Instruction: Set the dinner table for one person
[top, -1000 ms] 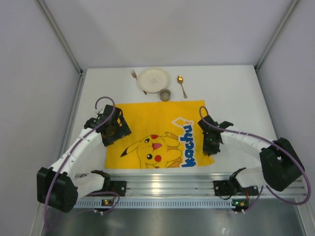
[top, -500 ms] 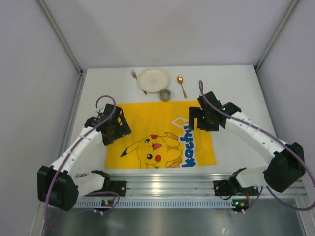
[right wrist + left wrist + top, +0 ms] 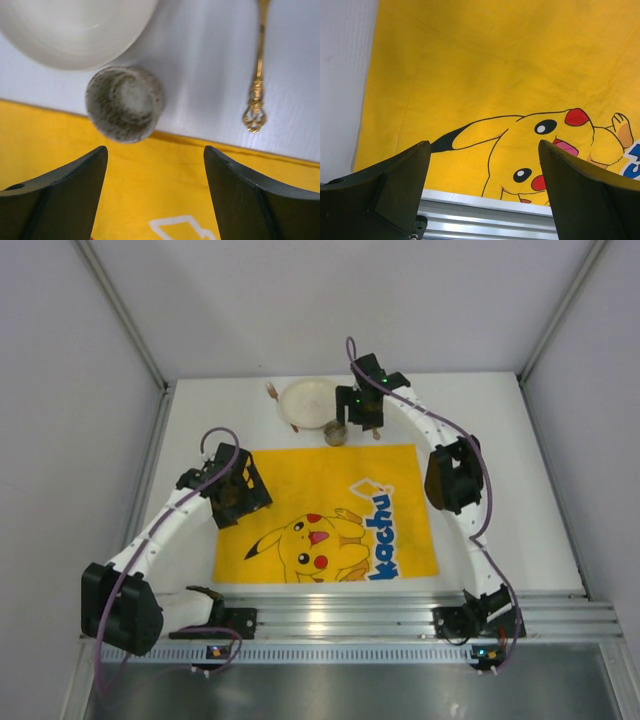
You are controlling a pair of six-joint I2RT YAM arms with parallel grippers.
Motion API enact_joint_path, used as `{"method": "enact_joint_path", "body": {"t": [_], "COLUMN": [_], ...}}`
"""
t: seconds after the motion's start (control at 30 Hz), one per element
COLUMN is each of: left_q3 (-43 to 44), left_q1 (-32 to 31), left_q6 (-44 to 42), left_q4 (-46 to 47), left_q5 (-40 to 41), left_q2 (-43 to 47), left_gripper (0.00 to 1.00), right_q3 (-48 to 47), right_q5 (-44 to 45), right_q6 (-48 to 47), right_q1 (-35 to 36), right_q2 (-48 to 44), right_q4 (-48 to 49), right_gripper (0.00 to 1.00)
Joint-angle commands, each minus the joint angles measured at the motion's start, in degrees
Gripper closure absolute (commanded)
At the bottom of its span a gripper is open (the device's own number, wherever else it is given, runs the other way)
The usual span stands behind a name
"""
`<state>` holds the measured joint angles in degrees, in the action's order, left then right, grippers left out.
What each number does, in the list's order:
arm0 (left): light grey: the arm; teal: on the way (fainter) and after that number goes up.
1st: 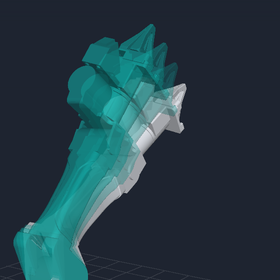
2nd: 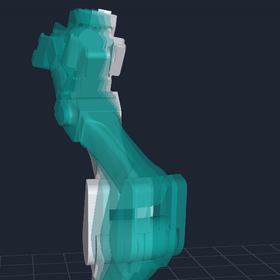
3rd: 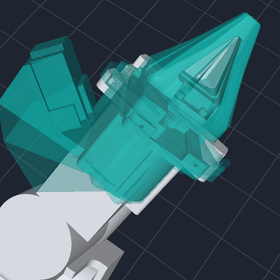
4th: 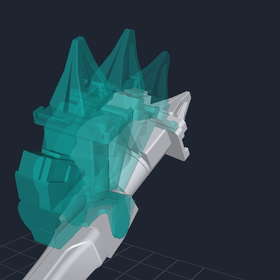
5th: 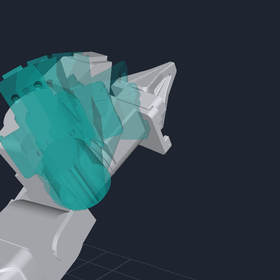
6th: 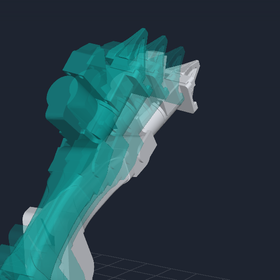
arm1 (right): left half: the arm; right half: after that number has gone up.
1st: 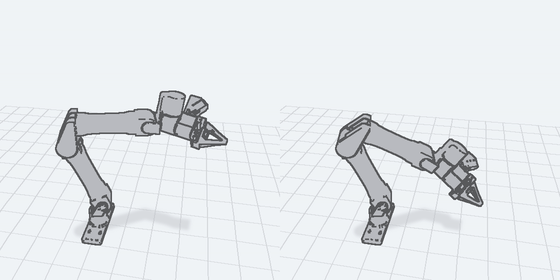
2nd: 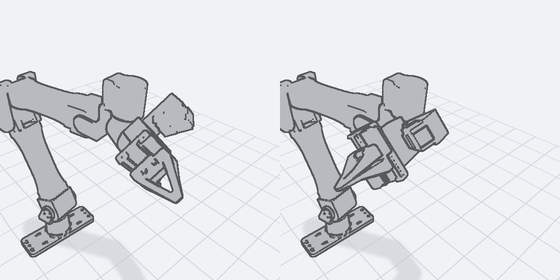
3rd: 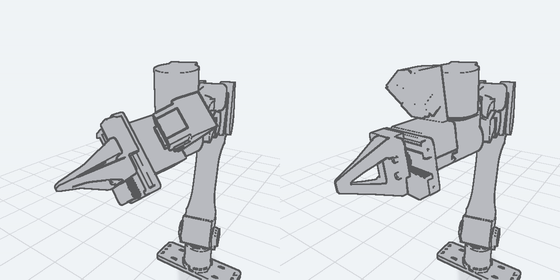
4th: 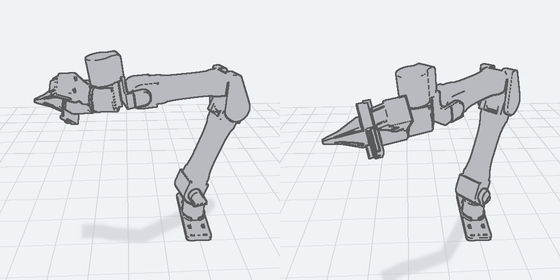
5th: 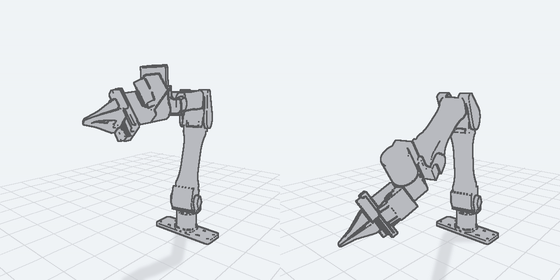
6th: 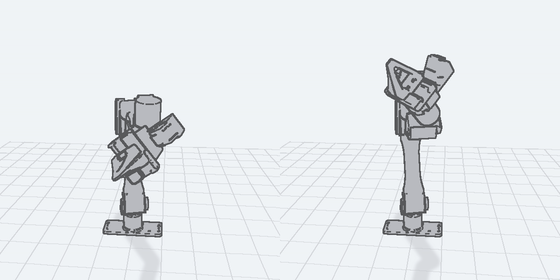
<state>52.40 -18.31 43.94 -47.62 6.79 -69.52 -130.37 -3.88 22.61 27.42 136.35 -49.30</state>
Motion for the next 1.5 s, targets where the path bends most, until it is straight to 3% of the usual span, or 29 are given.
{"method": "enact_joint_path", "body": {"t": [0.0,0.63,0.83,0.93,1.03,1.17,1.2,1.33,1.47], "left_q3": [2.4,6.0,7.4,7.4,7.0,7.5,8.0,9.5,11.1], "left_q1": [0.0,0.0,0.1,0.1,0.3,0.5,0.5,0.5,0.5], "left_q6": [1.1,-3.8,-4.3,-4.7,-4.8,-5.0,-5.0,-5.5,-6.1], "left_q4": [0.4,-0.5,-0.5,-0.5,-0.1,-0.4,-0.7,-1.8,-2.6], "left_q5": [0.2,1.9,2.3,2.6,2.8,2.8,2.9,3.1,3.2], "left_q2": [2.2,-3.5,-6.0,-6.6,-6.9,-7.8,-7.9,-8.3,-8.4], "left_gripper": [0.06,0.06,0.06,0.06,0.05,0.05,0.05,0.05,0.05], "right_q3": [-6.3,-6.6,-7.7,-8.4,-9.3,-10.1,-10.4,-13.1,-10.2], "right_q5": [3.7,2.9,3.5,3.7,5.2,5.1,4.9,6.1,7.4], "right_q6": [1.6,5.5,6.0,4.7,3.7,3.8,4.2,4.8,3.9], "right_q1": [-2.7,-0.9,-0.7,-0.3,0.2,0.3,0.3,-0.1,-2.2], "right_q2": [2.1,6.1,9.0,10.2,11.5,12.4,12.4,9.7,-0.4], "right_q4": [-3.9,5.2,5.7,5.7,5.7,6.4,6.6,8.7,10.3], "right_gripper": [0.23,0.30,0.37,0.43,0.55,0.93,0.97,1.00,1.00]}}
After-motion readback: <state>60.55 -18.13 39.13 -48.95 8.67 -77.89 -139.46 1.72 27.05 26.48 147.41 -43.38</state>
